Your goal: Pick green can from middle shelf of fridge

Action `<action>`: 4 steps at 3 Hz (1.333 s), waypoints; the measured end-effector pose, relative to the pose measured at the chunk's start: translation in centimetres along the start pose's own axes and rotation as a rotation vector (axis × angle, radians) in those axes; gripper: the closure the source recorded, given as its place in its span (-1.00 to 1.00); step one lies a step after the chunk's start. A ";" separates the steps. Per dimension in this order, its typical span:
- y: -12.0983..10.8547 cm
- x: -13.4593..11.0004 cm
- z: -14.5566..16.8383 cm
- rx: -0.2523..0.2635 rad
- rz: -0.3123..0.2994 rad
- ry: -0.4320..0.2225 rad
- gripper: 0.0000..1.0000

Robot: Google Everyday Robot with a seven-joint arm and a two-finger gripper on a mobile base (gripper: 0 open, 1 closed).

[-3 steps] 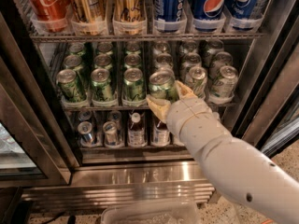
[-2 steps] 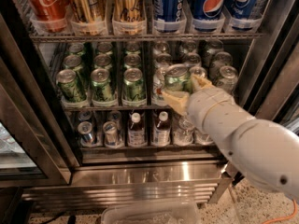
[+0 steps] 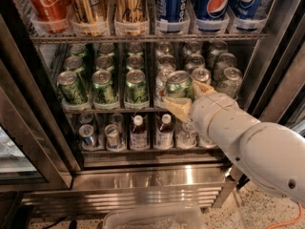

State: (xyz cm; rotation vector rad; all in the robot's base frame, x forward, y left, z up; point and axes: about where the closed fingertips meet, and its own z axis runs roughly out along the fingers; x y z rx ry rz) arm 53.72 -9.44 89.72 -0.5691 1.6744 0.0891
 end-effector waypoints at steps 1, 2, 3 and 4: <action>1.8 1.1 1.0 -0.057 -0.014 0.041 1.00; 6.3 3.8 2.0 -0.199 -0.039 0.131 1.00; 11.7 3.7 3.2 -0.382 -0.069 0.152 1.00; 13.2 3.4 3.2 -0.424 -0.078 0.154 1.00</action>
Offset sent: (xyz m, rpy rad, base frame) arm -0.0163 0.1182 -0.1020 -0.1362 0.3288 0.3663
